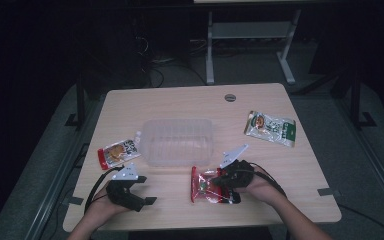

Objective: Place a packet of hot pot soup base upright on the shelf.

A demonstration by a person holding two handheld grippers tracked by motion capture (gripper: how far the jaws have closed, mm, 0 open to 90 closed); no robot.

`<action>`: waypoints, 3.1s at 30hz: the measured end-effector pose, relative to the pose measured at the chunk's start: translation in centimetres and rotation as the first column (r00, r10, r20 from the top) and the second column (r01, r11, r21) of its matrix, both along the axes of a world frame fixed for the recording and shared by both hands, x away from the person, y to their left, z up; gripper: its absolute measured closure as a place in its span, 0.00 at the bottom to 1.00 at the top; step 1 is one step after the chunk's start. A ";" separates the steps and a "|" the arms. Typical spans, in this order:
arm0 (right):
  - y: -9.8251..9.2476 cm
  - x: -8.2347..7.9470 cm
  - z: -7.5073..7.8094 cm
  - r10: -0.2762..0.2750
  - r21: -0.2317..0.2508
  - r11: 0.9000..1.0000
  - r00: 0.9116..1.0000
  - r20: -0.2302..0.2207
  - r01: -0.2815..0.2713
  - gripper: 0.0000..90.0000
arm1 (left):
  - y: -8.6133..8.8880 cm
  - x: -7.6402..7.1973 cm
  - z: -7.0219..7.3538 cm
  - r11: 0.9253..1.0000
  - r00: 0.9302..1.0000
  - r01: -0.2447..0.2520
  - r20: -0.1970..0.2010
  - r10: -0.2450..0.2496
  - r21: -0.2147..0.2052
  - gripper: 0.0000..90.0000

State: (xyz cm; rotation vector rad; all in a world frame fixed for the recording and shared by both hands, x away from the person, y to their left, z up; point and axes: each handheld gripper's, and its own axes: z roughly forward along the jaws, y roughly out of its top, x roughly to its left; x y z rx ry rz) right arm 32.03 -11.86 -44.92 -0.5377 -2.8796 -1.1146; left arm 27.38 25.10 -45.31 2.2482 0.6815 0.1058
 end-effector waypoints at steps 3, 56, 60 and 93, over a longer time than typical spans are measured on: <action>-0.5 -0.1 0.3 -0.021 0.021 1.000 1.000 -0.005 0.021 1.00 | -0.5 -0.1 0.2 1.000 1.000 0.021 0.003 -0.021 -0.011 0.18; -8.8 -3.2 0.6 -0.295 0.079 0.952 0.955 -0.036 0.297 0.39 | -12.5 4.0 -0.1 0.978 0.980 0.196 0.018 -0.198 0.078 1.00; -9.1 -3.2 0.8 -0.302 0.085 0.949 0.953 -0.034 0.304 0.38 | -12.5 3.9 -0.4 0.976 0.980 0.198 0.004 -0.199 0.087 1.00; -4.9 -1.2 -0.8 -0.246 0.169 0.943 0.941 -0.233 0.288 0.26 | -12.4 4.0 -0.8 0.979 0.983 0.186 -0.010 -0.186 0.083 1.00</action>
